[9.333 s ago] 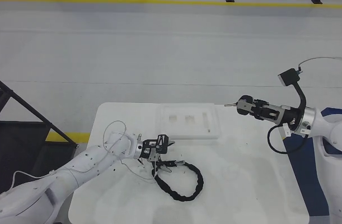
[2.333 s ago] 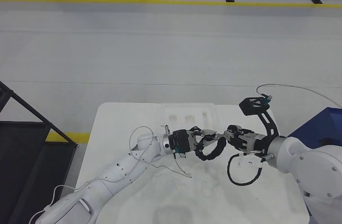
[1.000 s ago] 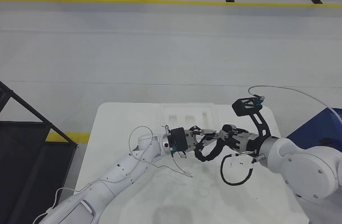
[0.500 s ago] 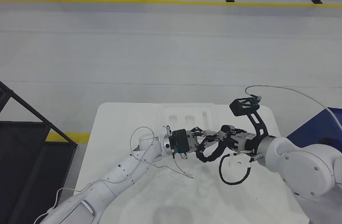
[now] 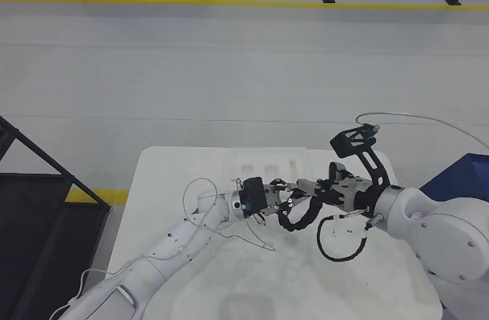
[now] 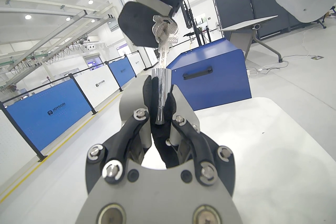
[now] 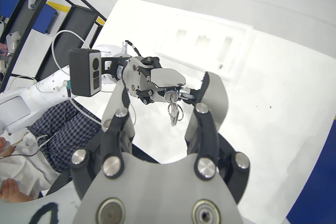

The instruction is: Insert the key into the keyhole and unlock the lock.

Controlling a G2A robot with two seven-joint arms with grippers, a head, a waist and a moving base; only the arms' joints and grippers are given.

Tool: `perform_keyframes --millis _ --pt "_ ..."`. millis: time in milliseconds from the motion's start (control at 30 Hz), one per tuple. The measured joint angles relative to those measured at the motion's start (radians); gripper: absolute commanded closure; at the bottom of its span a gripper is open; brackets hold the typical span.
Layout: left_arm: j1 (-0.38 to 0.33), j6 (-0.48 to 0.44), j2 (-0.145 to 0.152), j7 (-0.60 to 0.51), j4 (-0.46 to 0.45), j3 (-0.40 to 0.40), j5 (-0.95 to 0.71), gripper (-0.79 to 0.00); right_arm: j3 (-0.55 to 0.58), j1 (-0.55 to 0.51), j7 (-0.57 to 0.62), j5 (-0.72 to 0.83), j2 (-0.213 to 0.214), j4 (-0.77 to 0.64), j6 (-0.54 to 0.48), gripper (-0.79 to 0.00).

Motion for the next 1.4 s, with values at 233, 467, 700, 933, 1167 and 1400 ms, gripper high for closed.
perform_keyframes --millis 233,467,700,933,1167,1400 --pt "-0.004 -0.170 0.006 -0.149 -0.004 -0.044 -0.145 0.000 0.035 0.019 0.057 0.080 0.013 0.073 -0.317 -0.785" --pt "-0.007 -0.326 0.016 -0.376 -0.022 -0.096 -0.316 0.000 0.041 -0.001 0.055 0.071 0.027 0.122 -0.590 -0.785" --pt "0.002 -0.348 0.018 -0.534 -0.054 -0.116 -0.421 0.000 0.010 -0.016 0.070 0.020 0.031 0.138 -0.652 -0.785" --pt "0.004 -0.348 0.018 -0.612 -0.075 -0.128 -0.453 0.000 0.011 -0.016 0.070 0.021 0.031 0.137 -0.651 -0.785" --pt "0.002 -0.363 0.018 -0.675 -0.075 -0.132 -0.480 0.000 -0.006 -0.021 0.000 0.015 0.035 0.160 -0.783 -0.785" --pt "-0.005 -0.370 0.012 -0.705 -0.071 -0.121 -0.492 0.000 -0.038 0.001 -0.027 -0.023 0.036 0.166 -0.824 -0.785"
